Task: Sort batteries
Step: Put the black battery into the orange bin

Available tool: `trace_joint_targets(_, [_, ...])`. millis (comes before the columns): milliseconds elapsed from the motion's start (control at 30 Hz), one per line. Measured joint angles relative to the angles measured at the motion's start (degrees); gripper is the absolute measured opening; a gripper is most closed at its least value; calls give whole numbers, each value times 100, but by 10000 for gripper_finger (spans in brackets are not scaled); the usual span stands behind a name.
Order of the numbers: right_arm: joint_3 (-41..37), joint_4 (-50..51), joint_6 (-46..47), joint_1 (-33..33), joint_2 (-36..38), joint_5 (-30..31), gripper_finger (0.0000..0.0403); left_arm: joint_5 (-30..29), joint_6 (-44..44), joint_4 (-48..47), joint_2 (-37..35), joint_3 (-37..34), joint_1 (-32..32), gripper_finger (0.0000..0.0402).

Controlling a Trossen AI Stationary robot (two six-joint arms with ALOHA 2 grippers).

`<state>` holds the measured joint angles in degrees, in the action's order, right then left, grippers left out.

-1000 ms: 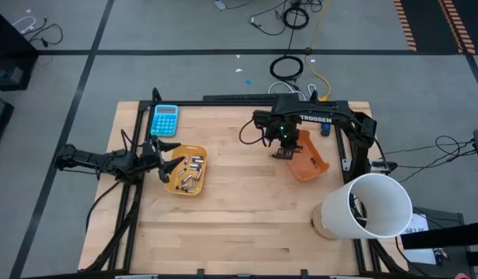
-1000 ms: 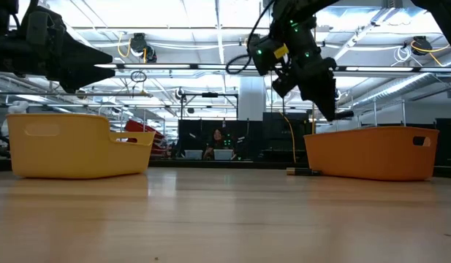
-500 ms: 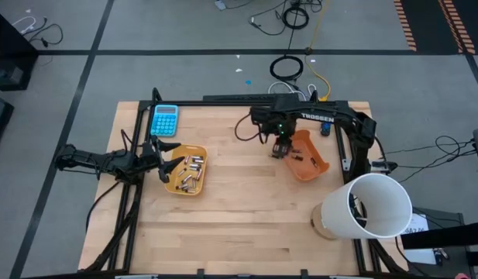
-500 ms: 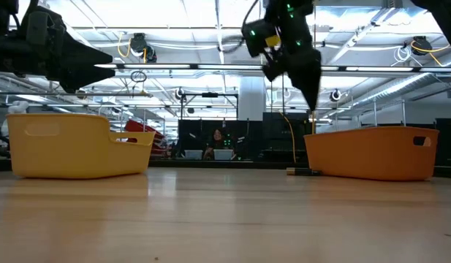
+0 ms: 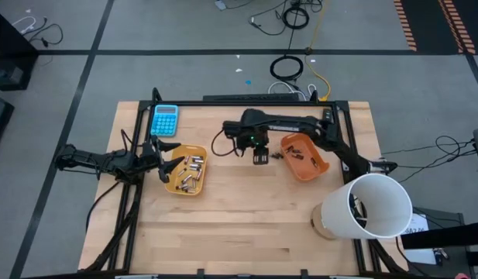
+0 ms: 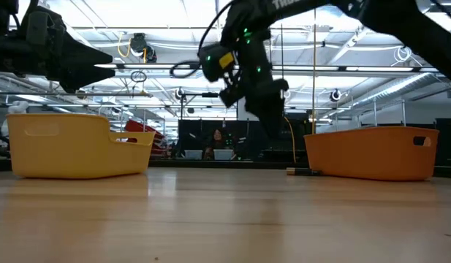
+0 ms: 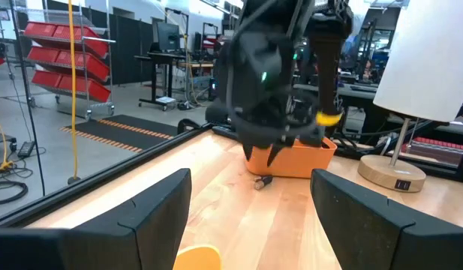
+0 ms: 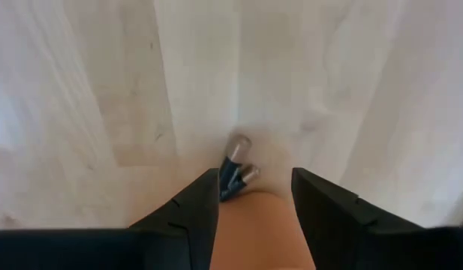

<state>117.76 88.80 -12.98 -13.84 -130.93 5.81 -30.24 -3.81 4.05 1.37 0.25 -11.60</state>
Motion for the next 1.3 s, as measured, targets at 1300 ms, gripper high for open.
trace_joint_targets(1300, [-1284,-730,-860,-213,-550,-26,25,0,-1,0,2,1,0,281])
